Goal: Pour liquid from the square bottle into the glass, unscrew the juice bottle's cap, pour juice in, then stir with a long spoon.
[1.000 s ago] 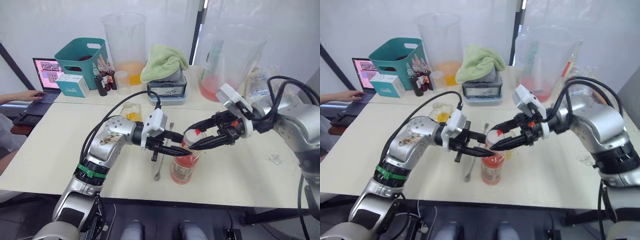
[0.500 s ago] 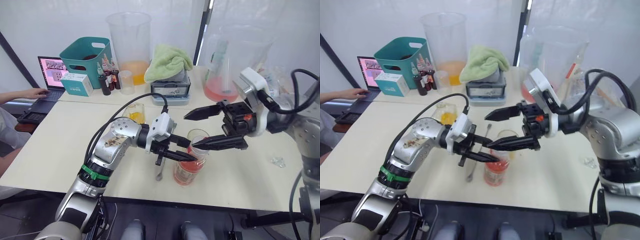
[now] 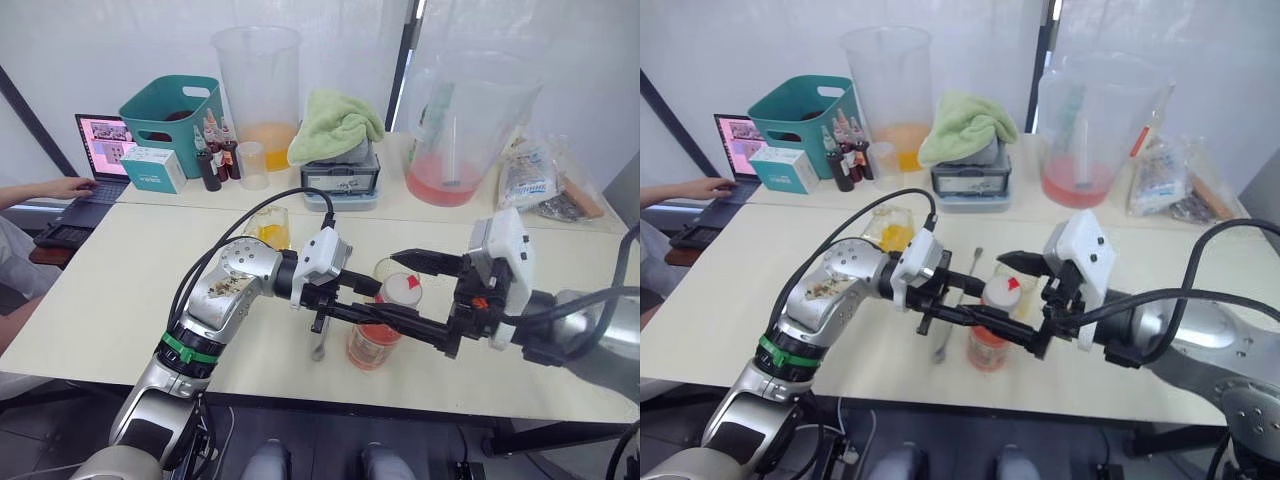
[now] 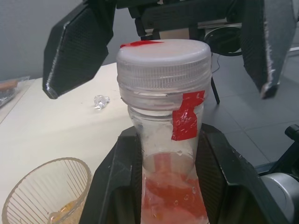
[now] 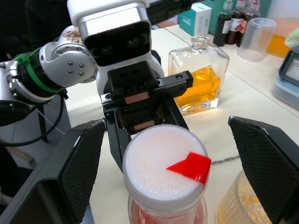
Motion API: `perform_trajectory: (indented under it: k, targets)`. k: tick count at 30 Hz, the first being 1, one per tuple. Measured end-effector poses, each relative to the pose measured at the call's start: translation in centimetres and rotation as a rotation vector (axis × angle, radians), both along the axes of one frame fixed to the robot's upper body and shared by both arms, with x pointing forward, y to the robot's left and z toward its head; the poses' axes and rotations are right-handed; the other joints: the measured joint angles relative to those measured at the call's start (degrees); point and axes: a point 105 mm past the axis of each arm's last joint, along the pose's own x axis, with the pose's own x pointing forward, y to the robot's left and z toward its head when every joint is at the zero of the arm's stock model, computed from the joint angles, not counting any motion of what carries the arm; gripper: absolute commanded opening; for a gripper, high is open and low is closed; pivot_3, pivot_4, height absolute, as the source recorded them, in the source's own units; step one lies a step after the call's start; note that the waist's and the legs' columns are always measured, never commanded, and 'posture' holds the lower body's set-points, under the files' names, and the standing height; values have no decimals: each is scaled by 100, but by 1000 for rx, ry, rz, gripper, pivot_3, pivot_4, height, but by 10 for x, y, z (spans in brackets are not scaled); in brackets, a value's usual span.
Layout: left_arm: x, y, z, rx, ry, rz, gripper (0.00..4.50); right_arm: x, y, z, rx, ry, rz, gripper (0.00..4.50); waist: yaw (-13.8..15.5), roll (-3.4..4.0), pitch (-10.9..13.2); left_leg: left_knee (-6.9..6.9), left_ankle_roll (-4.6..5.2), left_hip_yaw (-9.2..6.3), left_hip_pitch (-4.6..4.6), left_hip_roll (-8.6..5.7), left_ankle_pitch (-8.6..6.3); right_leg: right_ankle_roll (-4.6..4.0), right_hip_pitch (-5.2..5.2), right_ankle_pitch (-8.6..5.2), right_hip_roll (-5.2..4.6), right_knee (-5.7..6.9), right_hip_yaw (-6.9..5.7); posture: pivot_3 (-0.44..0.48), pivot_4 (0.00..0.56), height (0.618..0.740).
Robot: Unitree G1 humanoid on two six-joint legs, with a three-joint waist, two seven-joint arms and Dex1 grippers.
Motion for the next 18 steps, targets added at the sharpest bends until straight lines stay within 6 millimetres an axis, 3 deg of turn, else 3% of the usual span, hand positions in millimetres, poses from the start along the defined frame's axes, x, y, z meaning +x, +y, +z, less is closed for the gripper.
perform_trajectory:
  k: [2, 3, 15, 16, 18]
  targets:
    - [-1, 0, 0, -1, 0, -2, 1158, -1, -1, 0, 11, 6, -36, 4479, -3, 0, 0, 0, 0, -1, 0, 0, 0, 0, 1, 0, 0, -1, 0, 0, 150, 740]
    - [-1, 0, 0, -1, 0, -2, 1158, -1, -2, 0, 18, 8, -45, 4241, -8, 0, 0, 0, 0, 0, -1, 0, 0, 0, 1, 0, 0, -3, 0, 0, 150, 740]
    - [-2, -1, 0, 1, 5, -10, 1158, -3, -3, 11, 89, 3, -93, 284, -17, 0, 0, -1, 0, 1, 0, 1, 0, 0, 4, -1, 2, -8, 3, 0, 150, 740]
    - [-2, -1, 0, 1, 5, -8, 1158, -3, -2, 10, 92, 4, -91, 20, -19, 0, 0, -1, 0, 1, 0, 2, 0, 0, 4, -1, 3, -8, 2, 0, 150, 740]
    - [-2, 0, 0, 1, 5, -7, 1158, -4, 1, 10, 102, 7, -79, 20, -20, 0, 0, -1, 0, 1, 1, 2, 0, 0, 4, -1, 3, -8, 3, 0, 150, 740]
